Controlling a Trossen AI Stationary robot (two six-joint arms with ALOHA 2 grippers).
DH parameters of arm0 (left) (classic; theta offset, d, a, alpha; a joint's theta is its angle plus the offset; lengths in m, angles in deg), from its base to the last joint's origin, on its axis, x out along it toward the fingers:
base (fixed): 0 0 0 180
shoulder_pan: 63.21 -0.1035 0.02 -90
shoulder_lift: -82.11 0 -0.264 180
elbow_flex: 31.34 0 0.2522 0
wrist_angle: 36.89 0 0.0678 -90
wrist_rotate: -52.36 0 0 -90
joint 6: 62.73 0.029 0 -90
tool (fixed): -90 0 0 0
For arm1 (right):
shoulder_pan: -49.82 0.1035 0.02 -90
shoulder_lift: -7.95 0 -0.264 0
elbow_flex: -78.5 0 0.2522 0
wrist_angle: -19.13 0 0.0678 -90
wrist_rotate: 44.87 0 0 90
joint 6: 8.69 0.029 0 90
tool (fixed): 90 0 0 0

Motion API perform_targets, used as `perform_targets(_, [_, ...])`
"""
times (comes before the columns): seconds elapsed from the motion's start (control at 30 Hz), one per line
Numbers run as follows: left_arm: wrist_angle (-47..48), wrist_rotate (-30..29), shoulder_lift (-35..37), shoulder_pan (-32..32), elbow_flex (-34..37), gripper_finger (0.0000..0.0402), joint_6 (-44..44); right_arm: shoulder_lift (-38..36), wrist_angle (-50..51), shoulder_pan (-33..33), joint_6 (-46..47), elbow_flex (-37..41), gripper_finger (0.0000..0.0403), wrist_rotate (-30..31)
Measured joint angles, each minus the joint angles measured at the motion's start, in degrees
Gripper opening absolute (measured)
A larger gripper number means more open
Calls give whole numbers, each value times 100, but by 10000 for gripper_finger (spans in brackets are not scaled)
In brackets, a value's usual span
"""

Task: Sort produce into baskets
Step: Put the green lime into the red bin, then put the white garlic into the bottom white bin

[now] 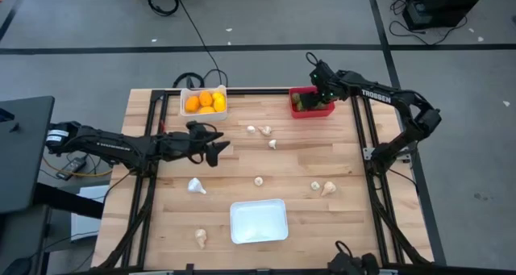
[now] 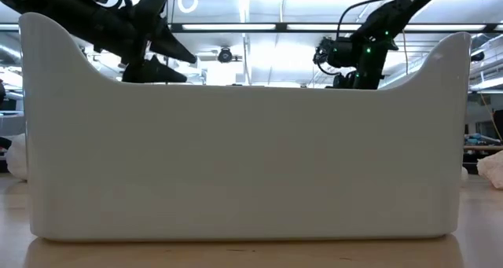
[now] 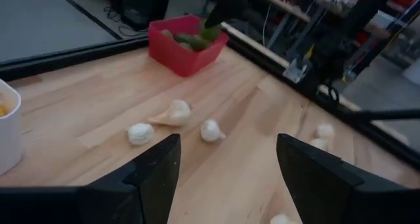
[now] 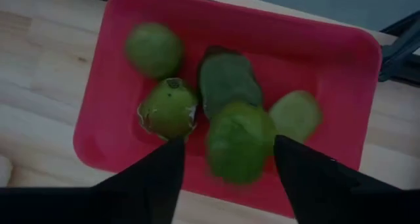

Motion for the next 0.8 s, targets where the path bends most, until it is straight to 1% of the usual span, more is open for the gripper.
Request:
perform_targets(0.07, [192, 21, -1, 0, 0, 254, 17, -2, 4, -28, -12, 0, 263, -5])
perform_targets(0.2, [797, 367, -1, 0, 0, 249, 14, -89, -16, -39, -19, 0, 307, -42])
perform_targets(0.27, [1110, 590, -1, 0, 0, 249, -39, -193, -51, -37, -33, 0, 323, -305])
perform_targets(0.33, [1377, 841, -1, 0, 0, 249, -169, -344, -156, 55, -73, 0, 334, -713])
perform_targets(0.4, [1569, 1074, -1, 0, 0, 249, -211, -484, -311, 284, -98, -2, 339, -1010])
perform_targets(0.43, [1619, 1131, -1, 2, 0, 249, -203, -535, -378, 452, -103, -2, 339, -1051])
perform_targets(0.57, [1705, 1165, -1, 0, 0, 249, -217, -557, -867, 1250, -305, -2, 339, -905])
perform_targets(0.67, [1660, 1052, -1, 0, 0, 249, -285, -355, -1249, 1793, -468, -2, 338, -875])
perform_targets(0.8, [1649, 636, 44, -125, -162, 247, -997, 38, -1949, 2170, -465, -2, 335, -752])
